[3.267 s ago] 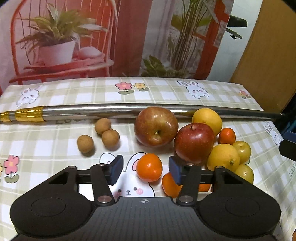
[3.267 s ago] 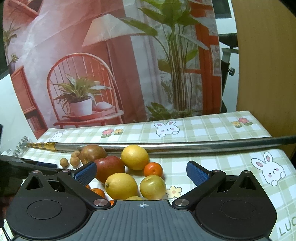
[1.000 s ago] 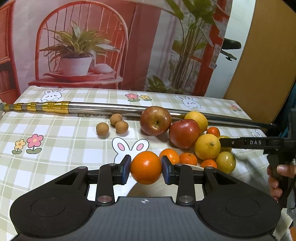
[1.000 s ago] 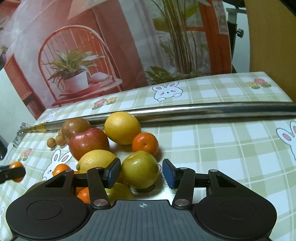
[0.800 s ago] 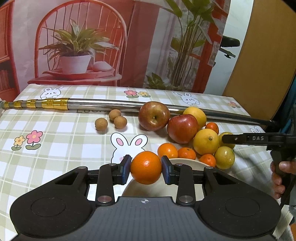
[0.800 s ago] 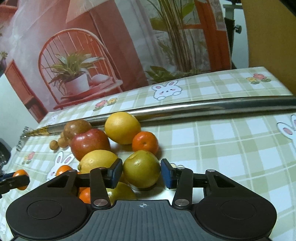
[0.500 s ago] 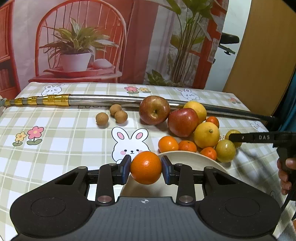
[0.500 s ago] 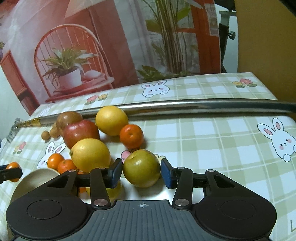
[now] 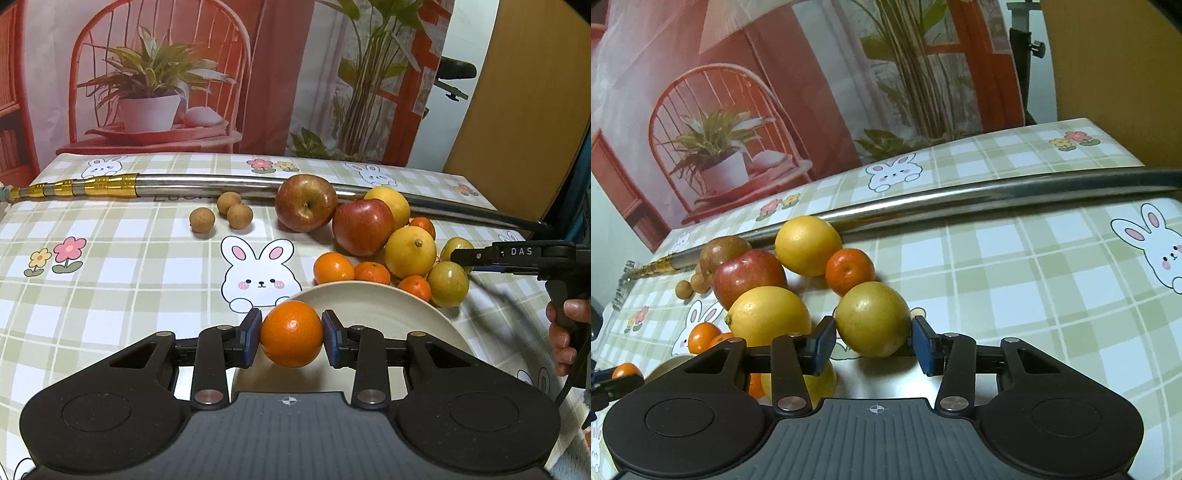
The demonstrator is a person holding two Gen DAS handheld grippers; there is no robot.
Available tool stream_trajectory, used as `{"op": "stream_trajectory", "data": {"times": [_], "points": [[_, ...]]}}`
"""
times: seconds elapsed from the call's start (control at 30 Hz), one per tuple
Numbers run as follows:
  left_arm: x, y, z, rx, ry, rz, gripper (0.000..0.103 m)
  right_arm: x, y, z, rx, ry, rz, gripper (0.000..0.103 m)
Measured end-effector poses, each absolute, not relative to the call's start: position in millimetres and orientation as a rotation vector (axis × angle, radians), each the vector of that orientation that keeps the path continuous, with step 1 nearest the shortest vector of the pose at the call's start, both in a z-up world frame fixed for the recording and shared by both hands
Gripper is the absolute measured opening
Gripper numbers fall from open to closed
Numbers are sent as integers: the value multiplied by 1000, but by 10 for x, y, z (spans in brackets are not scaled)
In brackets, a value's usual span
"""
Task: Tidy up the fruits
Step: 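Grasp a yellow-green citrus with the right tool while the left tool carries the mandarin toward the white plate, then lower both fruits into the white plate and open both tools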
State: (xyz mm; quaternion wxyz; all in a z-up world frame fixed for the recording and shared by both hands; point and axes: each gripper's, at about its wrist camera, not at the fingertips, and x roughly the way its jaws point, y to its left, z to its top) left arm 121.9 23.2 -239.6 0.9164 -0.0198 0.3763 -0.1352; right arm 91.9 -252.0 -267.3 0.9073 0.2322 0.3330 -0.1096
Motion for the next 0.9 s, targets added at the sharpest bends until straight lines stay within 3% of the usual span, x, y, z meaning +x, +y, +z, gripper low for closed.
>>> {"op": "stream_trajectory", "data": {"times": [0.3,0.57,0.9], "points": [[1218,250,-2407,-63,783,-275,37,1031,-2534,-2670,458,685,-224,46],[1209,233,-2413,-61,792,-287,37,1092,-2516,-2696,456,684,-223,42],[1106,255,-2481,-69,834,-311,37,741,-2214,-2335,409,636,-155,42]]}}
